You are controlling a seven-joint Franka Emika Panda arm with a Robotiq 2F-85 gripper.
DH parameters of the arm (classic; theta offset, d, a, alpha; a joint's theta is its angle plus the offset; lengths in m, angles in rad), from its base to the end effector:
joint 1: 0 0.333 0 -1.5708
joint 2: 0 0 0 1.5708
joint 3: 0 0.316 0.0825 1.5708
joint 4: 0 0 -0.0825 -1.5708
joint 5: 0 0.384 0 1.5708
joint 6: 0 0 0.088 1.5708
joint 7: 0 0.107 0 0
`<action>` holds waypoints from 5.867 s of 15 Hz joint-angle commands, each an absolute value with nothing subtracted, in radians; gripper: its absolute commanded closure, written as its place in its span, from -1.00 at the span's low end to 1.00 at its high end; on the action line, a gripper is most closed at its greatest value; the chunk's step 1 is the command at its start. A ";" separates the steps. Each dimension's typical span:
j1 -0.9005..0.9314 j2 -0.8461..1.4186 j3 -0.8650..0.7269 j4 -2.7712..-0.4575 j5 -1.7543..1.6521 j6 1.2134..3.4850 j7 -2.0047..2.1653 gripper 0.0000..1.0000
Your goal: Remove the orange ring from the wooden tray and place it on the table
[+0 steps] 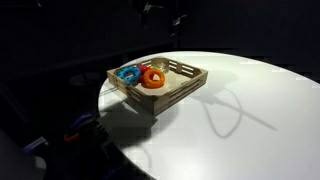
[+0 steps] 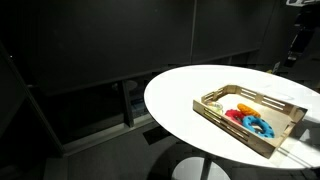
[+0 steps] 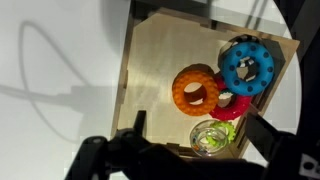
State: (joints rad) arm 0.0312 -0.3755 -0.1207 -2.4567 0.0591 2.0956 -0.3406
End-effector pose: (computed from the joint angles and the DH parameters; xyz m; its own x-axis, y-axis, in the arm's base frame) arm 0.4245 -0.0362 0.4349 0.9733 0.2259 0.0412 0.2287 -0.9696 -0.0867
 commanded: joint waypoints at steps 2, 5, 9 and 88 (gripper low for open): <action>0.065 -0.323 -0.100 -2.506 0.128 2.226 -0.355 -1.00; 0.081 -0.273 -0.087 -2.508 0.158 2.274 -0.354 -1.00; 0.074 -0.263 -0.076 -2.511 0.161 2.269 -0.343 -1.00; -0.180 -0.288 -0.151 -2.570 -0.235 2.308 -0.144 -0.83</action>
State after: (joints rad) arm -0.1993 -0.2353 -0.1451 -2.5747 -0.2659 2.3527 -0.1027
